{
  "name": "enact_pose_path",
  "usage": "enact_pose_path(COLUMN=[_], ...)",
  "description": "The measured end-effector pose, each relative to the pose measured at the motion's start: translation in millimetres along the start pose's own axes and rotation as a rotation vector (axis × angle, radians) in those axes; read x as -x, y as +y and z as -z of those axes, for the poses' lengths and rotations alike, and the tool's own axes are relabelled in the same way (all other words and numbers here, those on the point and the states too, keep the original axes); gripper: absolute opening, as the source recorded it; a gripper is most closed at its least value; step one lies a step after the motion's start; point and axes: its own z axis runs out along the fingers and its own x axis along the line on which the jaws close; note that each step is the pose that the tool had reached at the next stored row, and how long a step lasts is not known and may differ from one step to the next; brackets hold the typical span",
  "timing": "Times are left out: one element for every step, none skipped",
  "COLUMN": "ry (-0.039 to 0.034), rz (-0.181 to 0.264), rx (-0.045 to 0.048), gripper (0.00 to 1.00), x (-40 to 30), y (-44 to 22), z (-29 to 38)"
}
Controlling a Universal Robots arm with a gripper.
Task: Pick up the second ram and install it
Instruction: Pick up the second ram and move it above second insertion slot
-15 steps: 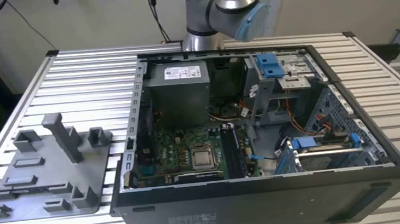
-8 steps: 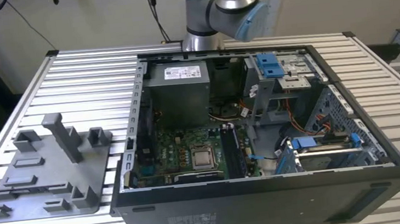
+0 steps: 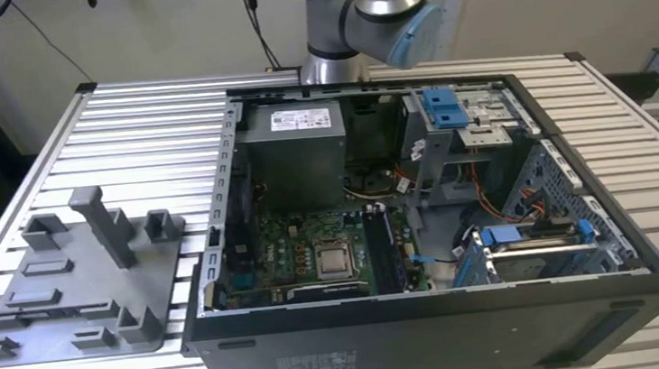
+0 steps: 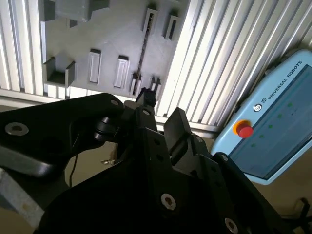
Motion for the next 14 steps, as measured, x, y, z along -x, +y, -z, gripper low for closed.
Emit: enact_pose_path(ry=[0.0,0.0,-0.0001,-0.0007,-0.0048,-0.0116,-0.0189,-0.0261,-0.0326,-0.0383,-0.0421,-0.0423,-0.042,-0.0415], rz=[0.0,0.0,0.0,0.0,0.0,0.001,0.001,0.001,0.001,0.003,0.007,0.017,0.032,0.047], rx=[0.0,-0.0001,-0.0001,-0.0002,0.0013,0.0035,0.0056,0.0078,0.01,0.0117,0.0128,0.0122,0.0117,0.0112], gripper=[0.36,0.36,0.36,0.36,0.36,0.36,0.36,0.36,0.36,0.36,0.36,0.36,0.36,0.36], x=[0.0,0.0,0.0,0.0,0.0,0.0,0.0,-0.1,-0.2,-0.2,-0.2,-0.2,-0.2,-0.2], y=[0.0,0.0,0.0,0.1,0.3,0.6,1.0,1.4,1.8,2.1,2.3,2.4,2.5,2.5], z=[0.0,0.0,-0.1,-0.7,-1.5,-2.3,-3.2,-4.2,-5.0,-6.0,-7.1,-7.7,-8.1,-8.4])
